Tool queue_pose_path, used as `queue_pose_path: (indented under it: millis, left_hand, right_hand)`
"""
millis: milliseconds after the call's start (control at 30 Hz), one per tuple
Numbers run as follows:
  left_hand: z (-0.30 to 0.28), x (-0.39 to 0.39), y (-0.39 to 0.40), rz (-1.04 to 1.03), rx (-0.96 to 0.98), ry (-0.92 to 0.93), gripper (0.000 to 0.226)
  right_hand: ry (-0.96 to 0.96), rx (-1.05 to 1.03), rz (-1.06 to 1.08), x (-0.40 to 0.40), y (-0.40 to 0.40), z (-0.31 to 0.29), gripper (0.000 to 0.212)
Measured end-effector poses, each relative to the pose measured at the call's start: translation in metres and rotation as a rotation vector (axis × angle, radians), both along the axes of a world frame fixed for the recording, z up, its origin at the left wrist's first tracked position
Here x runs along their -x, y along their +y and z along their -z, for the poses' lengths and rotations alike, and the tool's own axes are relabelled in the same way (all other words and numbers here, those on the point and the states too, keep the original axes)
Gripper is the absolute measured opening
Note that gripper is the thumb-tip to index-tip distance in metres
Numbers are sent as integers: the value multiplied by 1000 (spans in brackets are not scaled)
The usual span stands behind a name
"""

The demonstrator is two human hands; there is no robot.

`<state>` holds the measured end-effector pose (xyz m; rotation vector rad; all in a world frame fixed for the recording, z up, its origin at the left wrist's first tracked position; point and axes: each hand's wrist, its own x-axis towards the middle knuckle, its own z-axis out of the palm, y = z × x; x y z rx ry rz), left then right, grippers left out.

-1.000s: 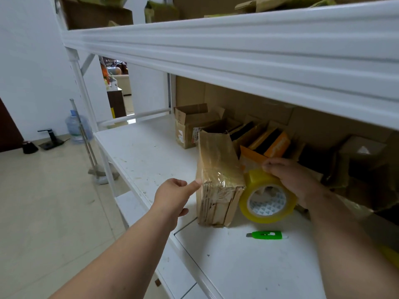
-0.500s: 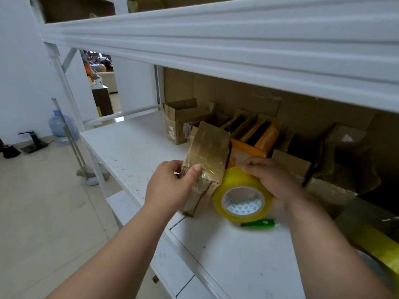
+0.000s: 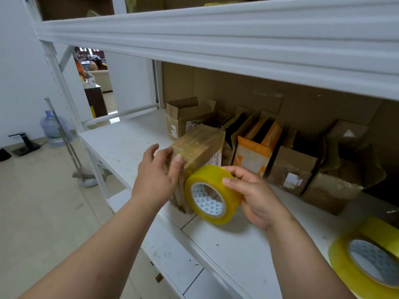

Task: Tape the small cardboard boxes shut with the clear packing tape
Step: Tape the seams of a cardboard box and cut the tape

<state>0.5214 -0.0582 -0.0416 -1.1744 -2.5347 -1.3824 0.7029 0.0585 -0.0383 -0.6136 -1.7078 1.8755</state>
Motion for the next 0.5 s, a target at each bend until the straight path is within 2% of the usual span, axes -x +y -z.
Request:
queue_pose_path:
  millis: [67,133,200,400,500]
  left_hand:
    - [-3,2,1,44,38,-36,78]
    - [-7,3,3,100,69,-38,93]
    - [-10,7,5,124,76,-19,91]
    - [-20,25,7,110,90,93,81]
    - [-20,36,6,103,73,65,77]
  right_hand:
    - [-8,-24,13,-2,0,3,25]
    - [-31,-44,16,-5,0,7,32]
    - [-34,-22,16,-6,-2,11,41]
    - [27,40,-44,-3,-15,24,51]
    - [-16,16,-58,-4,-21,25,47]
